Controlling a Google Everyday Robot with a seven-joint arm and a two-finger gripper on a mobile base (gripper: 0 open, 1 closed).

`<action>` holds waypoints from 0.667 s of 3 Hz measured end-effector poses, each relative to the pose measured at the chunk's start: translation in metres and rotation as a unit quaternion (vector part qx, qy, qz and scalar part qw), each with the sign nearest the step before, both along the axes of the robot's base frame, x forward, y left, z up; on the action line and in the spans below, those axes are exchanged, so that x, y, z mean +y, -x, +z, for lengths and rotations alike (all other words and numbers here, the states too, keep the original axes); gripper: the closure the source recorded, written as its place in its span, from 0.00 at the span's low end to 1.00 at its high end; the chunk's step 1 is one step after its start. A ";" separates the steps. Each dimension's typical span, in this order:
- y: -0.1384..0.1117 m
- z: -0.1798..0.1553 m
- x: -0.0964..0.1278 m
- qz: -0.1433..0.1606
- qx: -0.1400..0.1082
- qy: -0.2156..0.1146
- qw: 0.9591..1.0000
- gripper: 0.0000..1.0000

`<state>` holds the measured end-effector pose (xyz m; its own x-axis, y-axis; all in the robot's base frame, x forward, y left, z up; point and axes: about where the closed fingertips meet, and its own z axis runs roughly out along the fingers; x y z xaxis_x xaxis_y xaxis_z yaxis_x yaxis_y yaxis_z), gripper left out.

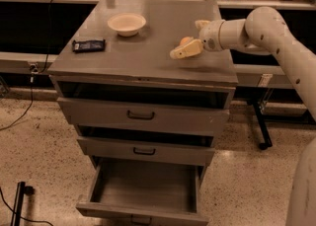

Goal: Place orange into bottom drawer

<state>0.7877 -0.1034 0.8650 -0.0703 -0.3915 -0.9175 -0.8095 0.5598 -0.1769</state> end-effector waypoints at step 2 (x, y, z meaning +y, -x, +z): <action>-0.001 -0.022 -0.001 0.014 0.016 -0.021 1.000 0.19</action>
Offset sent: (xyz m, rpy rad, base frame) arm -0.0007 -0.0079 -0.0262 0.0791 0.0349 0.0498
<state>0.7885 -0.1043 0.8433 -0.0895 -0.3546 -0.9307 -0.8300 0.5431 -0.1272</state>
